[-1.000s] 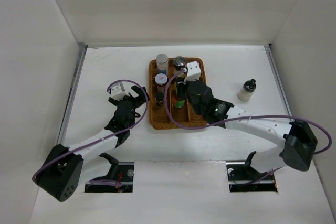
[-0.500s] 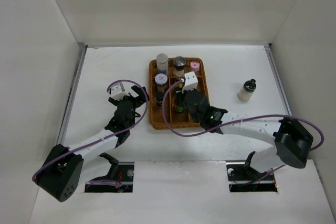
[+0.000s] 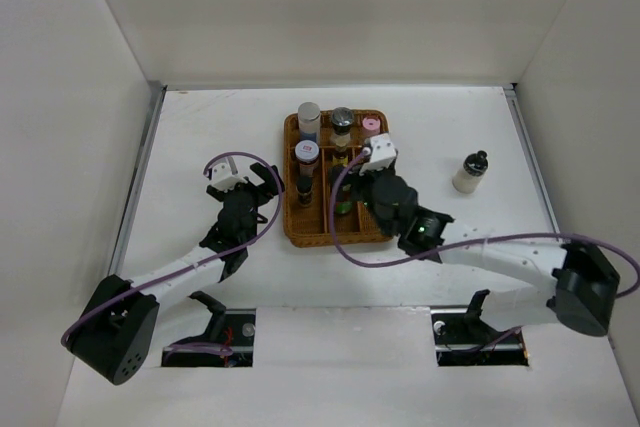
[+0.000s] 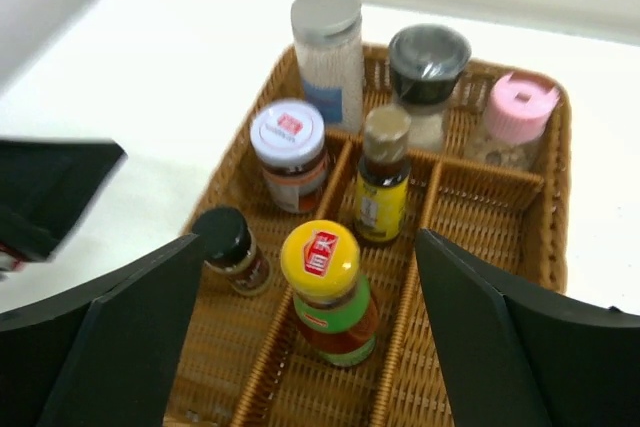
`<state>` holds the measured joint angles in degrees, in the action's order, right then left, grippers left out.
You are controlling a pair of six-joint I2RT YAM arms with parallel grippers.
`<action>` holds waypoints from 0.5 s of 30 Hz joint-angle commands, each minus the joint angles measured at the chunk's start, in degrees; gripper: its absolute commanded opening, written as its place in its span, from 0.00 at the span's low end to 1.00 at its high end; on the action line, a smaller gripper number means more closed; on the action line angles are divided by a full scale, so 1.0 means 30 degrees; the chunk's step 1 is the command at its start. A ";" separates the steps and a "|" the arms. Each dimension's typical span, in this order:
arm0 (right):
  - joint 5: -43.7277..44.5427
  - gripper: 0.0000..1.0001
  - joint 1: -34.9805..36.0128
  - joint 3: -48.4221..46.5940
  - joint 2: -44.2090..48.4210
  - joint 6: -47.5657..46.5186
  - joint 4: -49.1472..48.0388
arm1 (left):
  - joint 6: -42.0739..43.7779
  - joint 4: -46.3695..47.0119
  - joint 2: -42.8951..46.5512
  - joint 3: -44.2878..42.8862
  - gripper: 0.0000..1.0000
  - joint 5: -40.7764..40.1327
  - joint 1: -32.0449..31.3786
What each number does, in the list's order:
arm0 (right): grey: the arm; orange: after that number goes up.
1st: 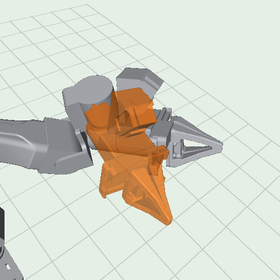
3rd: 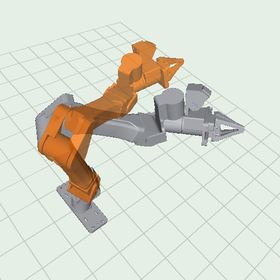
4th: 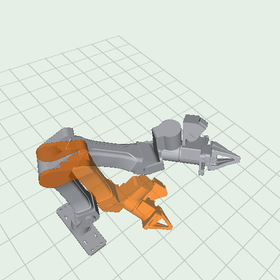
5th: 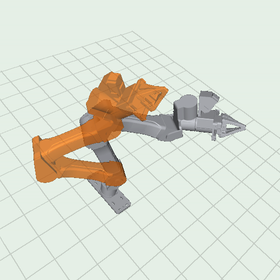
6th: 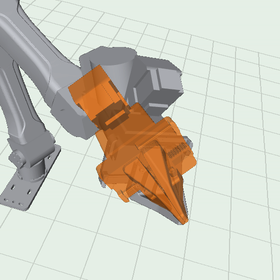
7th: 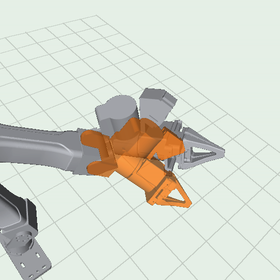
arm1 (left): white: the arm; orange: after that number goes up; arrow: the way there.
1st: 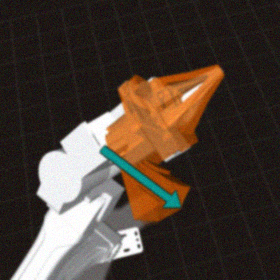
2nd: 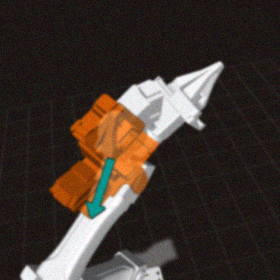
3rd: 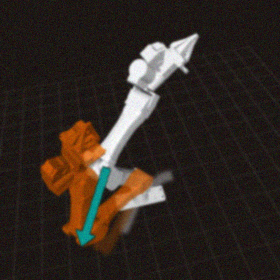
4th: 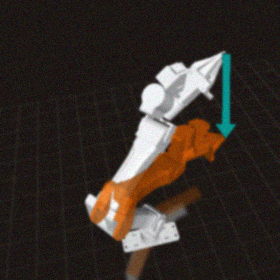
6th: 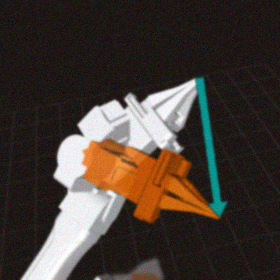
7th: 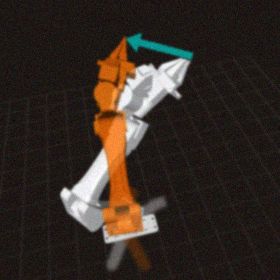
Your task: Organize the condiment bottles
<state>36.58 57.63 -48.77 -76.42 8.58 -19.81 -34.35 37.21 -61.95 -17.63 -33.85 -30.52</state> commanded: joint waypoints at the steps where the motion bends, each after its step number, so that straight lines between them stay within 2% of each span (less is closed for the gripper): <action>1: 0.0375 0.94 -0.0967 0.0757 0.2996 0.0128 -0.0867 | -0.0152 0.0985 0.0290 0.0163 1.00 0.0120 -0.0094; 2: 0.0492 0.91 -0.1784 0.1311 0.3932 0.0216 -0.0866 | -0.0152 0.0985 0.0290 0.0163 1.00 0.0120 -0.0094; 3: 0.0551 0.83 -0.2488 0.1665 0.4405 0.0304 -0.0866 | -0.0152 0.0985 0.0319 0.0163 1.00 0.0120 -0.0123; 4: 0.0871 0.66 -0.3568 0.2161 0.4990 0.0478 -0.0808 | -0.0152 0.0985 0.0319 0.0163 1.00 0.0120 -0.0123; 5: 0.1599 0.42 -0.4797 0.2659 0.5402 0.0857 -0.0692 | -0.0152 0.0985 0.0319 0.0163 1.00 0.0120 -0.0123; 6: 0.2534 0.26 -0.6057 0.3070 0.5667 0.1441 -0.0371 | -0.0152 0.0985 0.0319 0.0163 1.00 0.0120 -0.0152; 7: 0.3298 0.21 -0.7230 0.3277 0.5757 0.1969 0.0328 | -0.0152 0.0927 0.0290 0.0134 1.00 0.0120 -0.0152; 8: 0.3944 0.21 -0.8488 0.3250 0.5641 0.2380 0.1379 | -0.0152 0.0897 0.0290 0.0105 1.00 0.0120 -0.0181; 9: 0.4298 0.27 -0.9632 0.3047 0.5292 0.2617 0.2463 | -0.0152 0.0897 0.0319 0.0104 1.00 0.0120 -0.0181; 12: 0.4946 0.68 -1.2098 0.2606 0.4150 0.2620 0.4112 | -0.0210 0.0868 0.0524 0.0250 1.00 0.0120 -0.0211; 15: 0.5004 0.93 -1.3099 0.2021 0.2482 0.2706 0.4815 | -0.0327 0.0985 0.0350 0.0485 1.00 0.0060 0.0051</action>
<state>48.82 19.59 -40.42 -66.13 15.38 -10.15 -34.41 37.34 -61.93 -17.47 -33.85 -30.85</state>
